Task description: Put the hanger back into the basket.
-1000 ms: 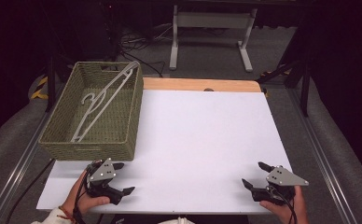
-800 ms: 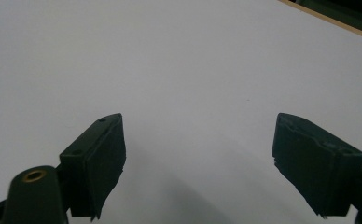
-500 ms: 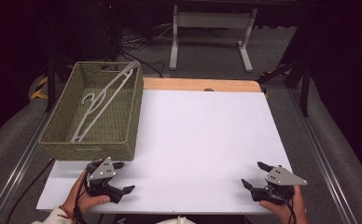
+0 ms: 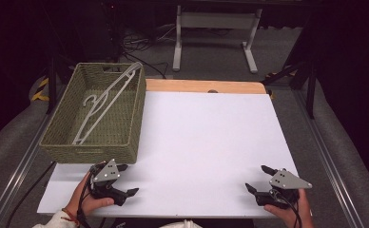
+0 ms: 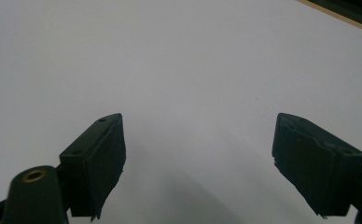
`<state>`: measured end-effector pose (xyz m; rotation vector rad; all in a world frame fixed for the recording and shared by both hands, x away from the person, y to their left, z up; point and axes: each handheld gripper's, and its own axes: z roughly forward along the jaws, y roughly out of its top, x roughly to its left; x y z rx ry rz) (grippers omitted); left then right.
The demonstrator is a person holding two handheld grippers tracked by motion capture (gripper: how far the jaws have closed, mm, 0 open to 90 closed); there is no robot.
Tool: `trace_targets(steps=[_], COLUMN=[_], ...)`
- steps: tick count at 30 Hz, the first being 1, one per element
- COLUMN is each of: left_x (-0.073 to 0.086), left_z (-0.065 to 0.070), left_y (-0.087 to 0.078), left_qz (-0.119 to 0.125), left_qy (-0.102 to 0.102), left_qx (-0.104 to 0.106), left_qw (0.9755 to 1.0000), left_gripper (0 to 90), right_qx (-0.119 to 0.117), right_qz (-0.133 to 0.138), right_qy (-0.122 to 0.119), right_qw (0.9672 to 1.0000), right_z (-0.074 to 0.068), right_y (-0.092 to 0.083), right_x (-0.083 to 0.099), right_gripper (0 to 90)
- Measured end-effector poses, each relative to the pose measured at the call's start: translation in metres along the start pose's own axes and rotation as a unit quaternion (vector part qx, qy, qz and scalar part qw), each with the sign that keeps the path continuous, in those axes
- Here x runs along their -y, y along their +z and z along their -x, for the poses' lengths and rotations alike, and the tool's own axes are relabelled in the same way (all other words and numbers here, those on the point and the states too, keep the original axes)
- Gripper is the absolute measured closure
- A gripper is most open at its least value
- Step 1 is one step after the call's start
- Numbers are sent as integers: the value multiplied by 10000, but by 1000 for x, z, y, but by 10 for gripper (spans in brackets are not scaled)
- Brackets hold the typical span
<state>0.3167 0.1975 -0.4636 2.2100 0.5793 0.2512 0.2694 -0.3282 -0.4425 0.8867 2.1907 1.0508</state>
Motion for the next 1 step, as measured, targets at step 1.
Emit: trace_targets(steps=[1], left_x=[0], left_z=[0], left_y=[0], left_qz=[5], left_qy=[-6], left_qx=[6], left_qw=[10000], left_gripper=[110], right_qx=[9], right_qz=[8], right_qy=[10], right_qw=[10000], right_z=[0], right_y=[-1], right_x=[0], right_gripper=[178])
